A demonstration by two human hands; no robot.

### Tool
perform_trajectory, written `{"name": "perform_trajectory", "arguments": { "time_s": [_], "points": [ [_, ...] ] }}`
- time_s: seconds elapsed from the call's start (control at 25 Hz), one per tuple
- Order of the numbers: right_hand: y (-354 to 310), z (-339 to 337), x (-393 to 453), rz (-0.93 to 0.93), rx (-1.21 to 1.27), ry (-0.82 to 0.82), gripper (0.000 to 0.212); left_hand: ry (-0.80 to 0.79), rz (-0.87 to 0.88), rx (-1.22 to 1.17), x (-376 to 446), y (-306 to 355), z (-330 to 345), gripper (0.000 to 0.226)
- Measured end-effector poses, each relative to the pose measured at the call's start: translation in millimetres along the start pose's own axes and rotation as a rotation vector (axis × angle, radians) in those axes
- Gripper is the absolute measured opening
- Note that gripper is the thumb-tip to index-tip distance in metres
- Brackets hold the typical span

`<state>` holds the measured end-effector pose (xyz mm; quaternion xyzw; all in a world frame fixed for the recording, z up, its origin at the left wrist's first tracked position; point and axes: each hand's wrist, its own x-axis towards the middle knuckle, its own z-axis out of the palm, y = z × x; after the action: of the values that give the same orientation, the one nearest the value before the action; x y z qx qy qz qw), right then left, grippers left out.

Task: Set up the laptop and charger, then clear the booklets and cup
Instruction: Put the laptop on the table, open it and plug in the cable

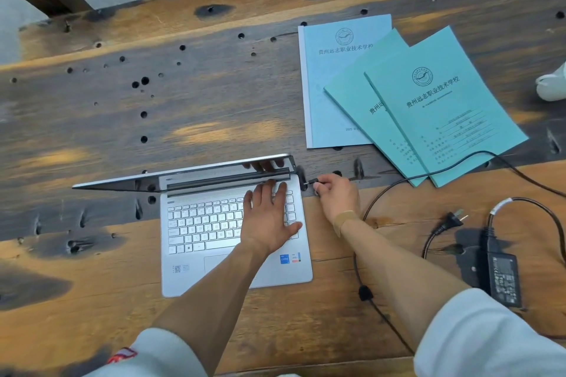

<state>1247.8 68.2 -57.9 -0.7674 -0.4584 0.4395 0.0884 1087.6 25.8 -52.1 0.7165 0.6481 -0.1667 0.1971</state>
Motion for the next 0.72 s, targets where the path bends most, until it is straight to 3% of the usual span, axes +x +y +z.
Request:
{"name": "perform_trajectory", "arguments": {
  "time_s": [0.72],
  "points": [
    [-11,15,-2,0.046,0.086,0.089,0.019,0.019,0.009,-0.012,0,-1,2,0.092]
  ]
}}
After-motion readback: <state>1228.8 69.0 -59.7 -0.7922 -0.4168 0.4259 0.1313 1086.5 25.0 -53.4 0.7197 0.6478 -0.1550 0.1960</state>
